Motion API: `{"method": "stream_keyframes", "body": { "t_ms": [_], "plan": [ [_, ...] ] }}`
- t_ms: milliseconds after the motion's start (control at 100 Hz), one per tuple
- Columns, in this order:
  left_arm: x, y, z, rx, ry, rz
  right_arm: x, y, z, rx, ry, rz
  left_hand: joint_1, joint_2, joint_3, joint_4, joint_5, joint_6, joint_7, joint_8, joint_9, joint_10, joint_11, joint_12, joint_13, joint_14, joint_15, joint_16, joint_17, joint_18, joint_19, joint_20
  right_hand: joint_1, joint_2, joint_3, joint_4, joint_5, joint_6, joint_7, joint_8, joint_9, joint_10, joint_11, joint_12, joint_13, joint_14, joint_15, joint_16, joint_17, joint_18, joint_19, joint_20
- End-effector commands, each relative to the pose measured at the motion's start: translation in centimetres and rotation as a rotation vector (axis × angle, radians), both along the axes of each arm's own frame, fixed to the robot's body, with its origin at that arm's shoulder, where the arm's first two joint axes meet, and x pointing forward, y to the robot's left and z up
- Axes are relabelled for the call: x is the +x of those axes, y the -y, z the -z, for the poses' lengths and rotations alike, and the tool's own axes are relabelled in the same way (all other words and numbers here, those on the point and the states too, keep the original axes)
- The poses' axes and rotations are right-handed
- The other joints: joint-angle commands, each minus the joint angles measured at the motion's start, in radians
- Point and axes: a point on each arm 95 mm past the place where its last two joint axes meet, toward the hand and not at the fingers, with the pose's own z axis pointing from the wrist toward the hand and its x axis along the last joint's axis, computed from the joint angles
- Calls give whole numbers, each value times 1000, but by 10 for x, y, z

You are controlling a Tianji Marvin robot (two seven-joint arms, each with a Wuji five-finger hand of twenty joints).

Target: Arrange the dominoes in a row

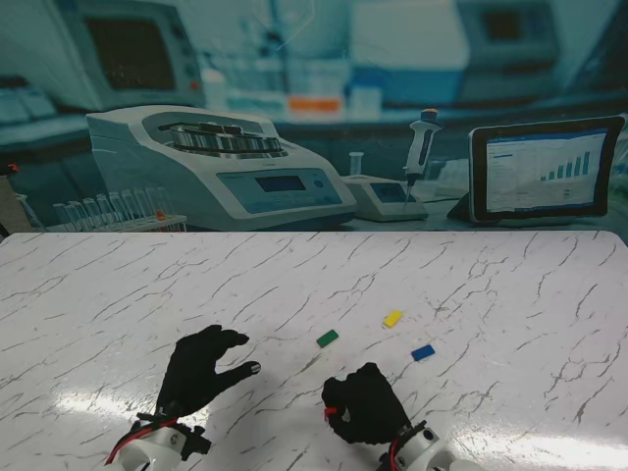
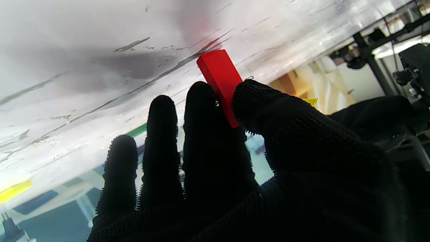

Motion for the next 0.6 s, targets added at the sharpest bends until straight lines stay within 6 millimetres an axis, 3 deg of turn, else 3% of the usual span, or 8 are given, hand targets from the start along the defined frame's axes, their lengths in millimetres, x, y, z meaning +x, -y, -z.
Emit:
{"method": "stream_keyframes", "body": {
  "t_ms": [0, 170, 290, 590],
  "plan": [
    [-3, 4, 1, -18, -7, 20, -4, -3, 0, 8, -11, -4, -11, 1, -20, -15, 24, -29, 3, 13, 14, -14, 11, 11, 12, -9, 14, 2, -3, -22, 7, 4, 32, 14, -10, -51, -21, -3, -10, -9, -22, 1, -7, 4, -30, 6, -8, -12, -21, 22, -7, -7],
    [-4, 4, 0, -19, -9, 17, -3, -3, 0, 6, -17, -8, -9, 2, -19, -15, 25, -31, 4, 14, 16, -14, 12, 12, 13, -9, 15, 2, -3, -21, 7, 4, 27, 11, -23, -70, -23, -1, -19, -11, -31, 5, -20, 7, -42, 10, -14, -13, -30, 25, -18, -10],
    [-4, 4, 0, -16, -12, 15, -3, -2, 0, 5, -29, -12, -1, 4, -18, -15, 29, -36, 6, 14, 19, -16, 14, 12, 15, -10, 16, 3, -2, -22, 8, 5, 15, 16, -43, -93, -31, 15, -65, -25, -55, 32, -56, 8, -71, 22, -28, -12, -45, 30, -38, -15],
    [-4, 4, 0, -17, -16, 14, -2, 1, -1, -2, -49, -28, 0, 5, -20, -16, 32, -37, 11, 15, 22, -15, 16, 13, 18, -9, 19, 3, -1, -23, 10, 5, -15, 18, -73, -102, -43, 28, -171, -21, -101, 70, -134, 11, -123, 42, -57, -9, -59, 45, -71, -13]
  ]
}}
